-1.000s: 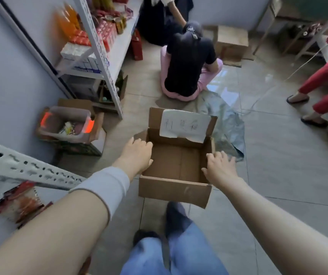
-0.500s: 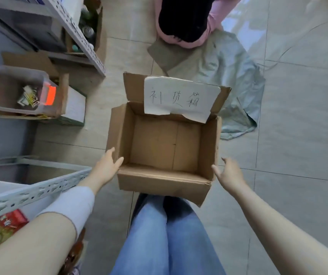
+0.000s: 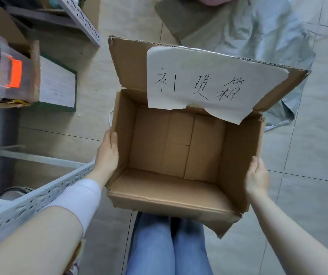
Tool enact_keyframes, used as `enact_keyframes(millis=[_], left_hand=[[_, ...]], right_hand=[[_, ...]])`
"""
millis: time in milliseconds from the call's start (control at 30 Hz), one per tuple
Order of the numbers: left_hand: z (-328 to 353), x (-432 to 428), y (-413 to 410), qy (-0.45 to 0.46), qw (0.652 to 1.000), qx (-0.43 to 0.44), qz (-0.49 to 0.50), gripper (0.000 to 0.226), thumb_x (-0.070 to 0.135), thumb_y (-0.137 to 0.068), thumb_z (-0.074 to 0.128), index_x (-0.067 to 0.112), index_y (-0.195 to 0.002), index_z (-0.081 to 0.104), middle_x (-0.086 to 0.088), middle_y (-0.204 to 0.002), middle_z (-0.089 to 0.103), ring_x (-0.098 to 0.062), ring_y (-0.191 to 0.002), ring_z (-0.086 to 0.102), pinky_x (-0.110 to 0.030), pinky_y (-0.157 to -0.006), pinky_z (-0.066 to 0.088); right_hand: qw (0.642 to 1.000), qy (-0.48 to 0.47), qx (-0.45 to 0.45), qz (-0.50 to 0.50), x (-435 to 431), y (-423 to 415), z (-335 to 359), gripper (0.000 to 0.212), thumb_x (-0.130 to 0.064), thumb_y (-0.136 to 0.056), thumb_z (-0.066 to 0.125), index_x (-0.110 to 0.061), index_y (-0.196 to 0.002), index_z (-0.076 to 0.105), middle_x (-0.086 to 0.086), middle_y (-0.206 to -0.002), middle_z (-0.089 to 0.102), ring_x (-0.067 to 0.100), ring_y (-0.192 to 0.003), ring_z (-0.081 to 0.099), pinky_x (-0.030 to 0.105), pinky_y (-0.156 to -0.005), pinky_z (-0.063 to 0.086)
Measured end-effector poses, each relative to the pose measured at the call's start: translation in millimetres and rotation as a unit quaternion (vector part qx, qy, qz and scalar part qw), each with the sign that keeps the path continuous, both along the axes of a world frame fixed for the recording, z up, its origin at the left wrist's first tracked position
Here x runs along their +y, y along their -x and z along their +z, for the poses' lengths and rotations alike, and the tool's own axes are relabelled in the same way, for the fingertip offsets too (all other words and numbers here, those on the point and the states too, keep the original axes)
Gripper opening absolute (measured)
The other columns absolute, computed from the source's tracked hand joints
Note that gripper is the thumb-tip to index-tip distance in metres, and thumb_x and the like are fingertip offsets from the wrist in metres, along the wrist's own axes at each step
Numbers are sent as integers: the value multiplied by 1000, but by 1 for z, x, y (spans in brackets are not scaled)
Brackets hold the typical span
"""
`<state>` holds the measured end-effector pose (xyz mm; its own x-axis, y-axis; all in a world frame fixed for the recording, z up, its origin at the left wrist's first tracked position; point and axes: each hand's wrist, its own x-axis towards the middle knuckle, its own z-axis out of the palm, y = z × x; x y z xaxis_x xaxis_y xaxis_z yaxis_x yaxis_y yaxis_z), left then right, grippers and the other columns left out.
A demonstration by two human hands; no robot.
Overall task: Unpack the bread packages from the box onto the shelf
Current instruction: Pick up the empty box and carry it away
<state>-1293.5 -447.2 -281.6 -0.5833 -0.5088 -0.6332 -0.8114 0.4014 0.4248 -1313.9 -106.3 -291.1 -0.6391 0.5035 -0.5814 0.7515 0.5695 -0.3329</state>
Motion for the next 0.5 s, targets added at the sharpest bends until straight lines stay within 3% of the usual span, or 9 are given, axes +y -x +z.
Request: enact_keyframes(millis=[200, 500], left_hand=[[27, -8, -23, 40, 998, 27, 28, 42, 26, -102, 26, 9, -137, 40, -18, -136, 51, -37, -125, 45, -37, -103, 35], [136, 12, -134, 93, 990, 26, 98, 45, 30, -102, 25, 7, -138, 40, -23, -134, 52, -39, -122, 47, -40, -97, 37]], right_hand=[[1000, -10, 6, 28, -11, -2, 28, 43, -24, -102, 26, -1, -132, 46, 24, -133, 51, 41, -123, 44, 40, -101, 32], [989, 27, 43, 139, -8, -42, 122, 45, -29, -102, 25, -3, -134, 44, 23, -135, 49, 40, -126, 42, 45, -107, 30]])
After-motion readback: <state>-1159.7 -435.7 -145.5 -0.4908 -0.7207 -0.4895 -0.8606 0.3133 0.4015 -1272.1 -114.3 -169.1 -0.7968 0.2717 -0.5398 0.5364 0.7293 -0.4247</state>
